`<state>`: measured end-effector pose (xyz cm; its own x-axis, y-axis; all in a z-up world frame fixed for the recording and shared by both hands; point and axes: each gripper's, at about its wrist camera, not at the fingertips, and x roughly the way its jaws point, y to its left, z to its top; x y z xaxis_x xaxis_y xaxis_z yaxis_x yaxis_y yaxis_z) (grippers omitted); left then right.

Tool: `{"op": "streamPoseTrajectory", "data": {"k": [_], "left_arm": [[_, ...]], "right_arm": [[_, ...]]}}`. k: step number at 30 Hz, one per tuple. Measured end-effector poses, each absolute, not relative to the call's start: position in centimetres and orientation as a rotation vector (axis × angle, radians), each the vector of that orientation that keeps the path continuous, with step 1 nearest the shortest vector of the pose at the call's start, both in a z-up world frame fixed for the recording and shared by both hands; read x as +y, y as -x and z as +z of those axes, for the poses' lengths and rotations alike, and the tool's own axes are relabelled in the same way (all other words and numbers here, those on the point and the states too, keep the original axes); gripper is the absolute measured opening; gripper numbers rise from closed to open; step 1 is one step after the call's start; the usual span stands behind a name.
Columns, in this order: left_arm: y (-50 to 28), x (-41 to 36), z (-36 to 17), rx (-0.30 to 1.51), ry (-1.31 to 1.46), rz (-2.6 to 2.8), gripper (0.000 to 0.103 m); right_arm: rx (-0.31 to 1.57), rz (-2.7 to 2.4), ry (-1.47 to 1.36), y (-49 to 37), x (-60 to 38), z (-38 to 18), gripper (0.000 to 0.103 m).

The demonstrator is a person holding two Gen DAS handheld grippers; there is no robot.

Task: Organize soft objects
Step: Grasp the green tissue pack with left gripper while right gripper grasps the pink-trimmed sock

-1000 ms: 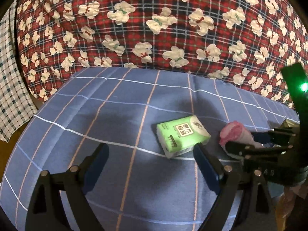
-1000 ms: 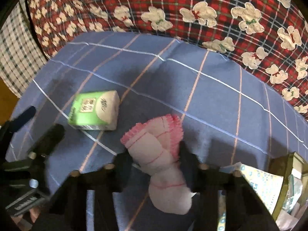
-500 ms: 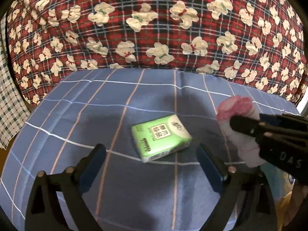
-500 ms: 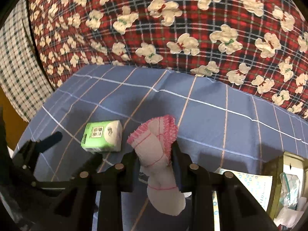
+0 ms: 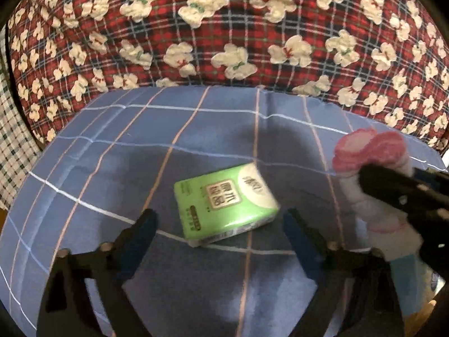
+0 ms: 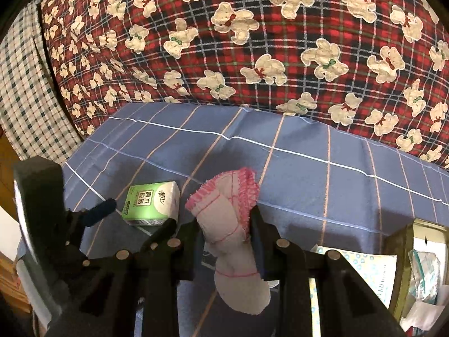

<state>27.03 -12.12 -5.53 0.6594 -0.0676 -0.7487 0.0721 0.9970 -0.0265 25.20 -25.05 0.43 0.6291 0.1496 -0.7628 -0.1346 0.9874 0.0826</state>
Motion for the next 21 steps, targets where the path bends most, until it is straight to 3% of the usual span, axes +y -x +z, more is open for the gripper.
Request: {"op": "streamPoseTrajectory", "data": {"k": [2,5,6,10,11,15,17,21], "left_arm": [[-27.3,-11.7,-5.8,0.863,0.030,-0.100,0.060],[-27.5,-11.1,-6.2,0.879,0.067,-0.109,0.049],[-27.4,-10.9,-6.2,0.876,0.077,-0.115,0.040],[-27.4,-10.8,-6.3,0.876,0.079,-0.120,0.036],[-27.4,-10.9,-6.3,0.876,0.067,-0.108,0.039],[-26.8,-10.3,-5.2,0.820,0.018,-0.026,0.086],[-26.5,-9.8,-4.2,0.758,-0.008,-0.014,0.095],[-27.7,-9.9,-3.2,0.750,-0.047,-0.099,0.096]], "right_arm": [[0.876,0.165,-0.020,-25.3,-25.0,0.4,0.032],[0.871,0.170,-0.011,-25.2,-24.7,0.5,0.032],[0.870,0.169,-0.009,-25.2,-24.6,0.5,0.032],[0.868,0.168,0.003,-25.3,-24.2,0.5,0.032],[0.866,0.166,0.005,-25.2,-24.2,0.5,0.032],[0.863,0.165,0.006,-25.2,-24.1,0.6,0.032],[0.862,0.166,0.000,-25.1,-24.2,0.6,0.032],[0.860,0.167,-0.012,-25.1,-24.5,0.7,0.032]]}}
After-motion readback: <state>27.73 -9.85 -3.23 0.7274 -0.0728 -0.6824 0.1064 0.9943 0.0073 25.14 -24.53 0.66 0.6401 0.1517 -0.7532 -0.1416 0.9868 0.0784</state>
